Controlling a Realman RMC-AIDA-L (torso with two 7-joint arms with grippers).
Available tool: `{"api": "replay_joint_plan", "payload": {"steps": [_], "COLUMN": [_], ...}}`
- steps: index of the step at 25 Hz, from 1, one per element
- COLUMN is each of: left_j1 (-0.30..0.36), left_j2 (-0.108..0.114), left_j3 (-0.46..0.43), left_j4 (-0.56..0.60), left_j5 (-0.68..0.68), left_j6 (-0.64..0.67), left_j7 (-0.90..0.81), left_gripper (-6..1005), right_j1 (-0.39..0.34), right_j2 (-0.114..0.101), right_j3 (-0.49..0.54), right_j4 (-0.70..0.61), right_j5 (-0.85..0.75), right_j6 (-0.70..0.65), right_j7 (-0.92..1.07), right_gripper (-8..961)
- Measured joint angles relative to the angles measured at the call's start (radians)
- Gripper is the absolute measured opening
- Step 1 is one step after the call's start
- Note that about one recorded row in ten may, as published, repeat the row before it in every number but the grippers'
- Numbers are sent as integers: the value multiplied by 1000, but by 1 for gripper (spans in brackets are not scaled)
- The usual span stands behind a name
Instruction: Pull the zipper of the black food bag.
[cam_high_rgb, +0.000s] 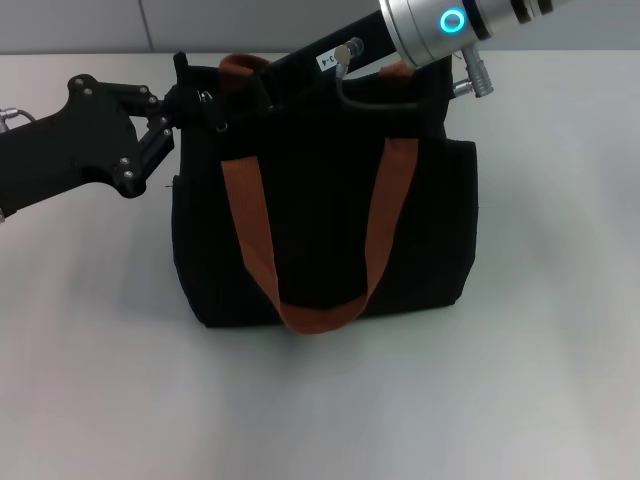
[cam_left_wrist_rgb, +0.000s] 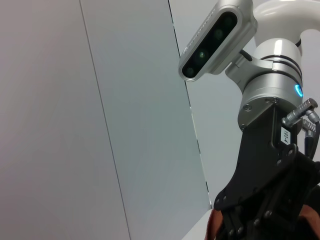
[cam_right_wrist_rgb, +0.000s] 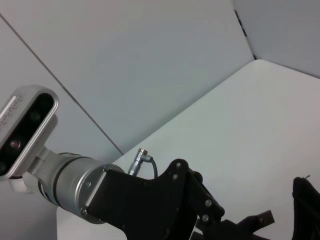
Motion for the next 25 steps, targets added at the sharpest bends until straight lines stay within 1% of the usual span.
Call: {"api": "replay_joint_plan", "payload": {"steps": [20,25], "left_j1": [3,3], "left_j2": [0,0], "left_j3": [-11,-11], "left_j4": [0,0], "left_j5": [0,0], "left_j6": [-1,-1], "left_j7": [-6,-6], "left_gripper": [31,31], "right_j1": [-7,-23], "right_j2": [3,9], "right_j3": [-1,-1], "right_j4": [-22,-60], "right_j5": [-25,-55], "right_j6": [0,0], "right_j7": [25,51], "right_gripper": [-2,-2]}}
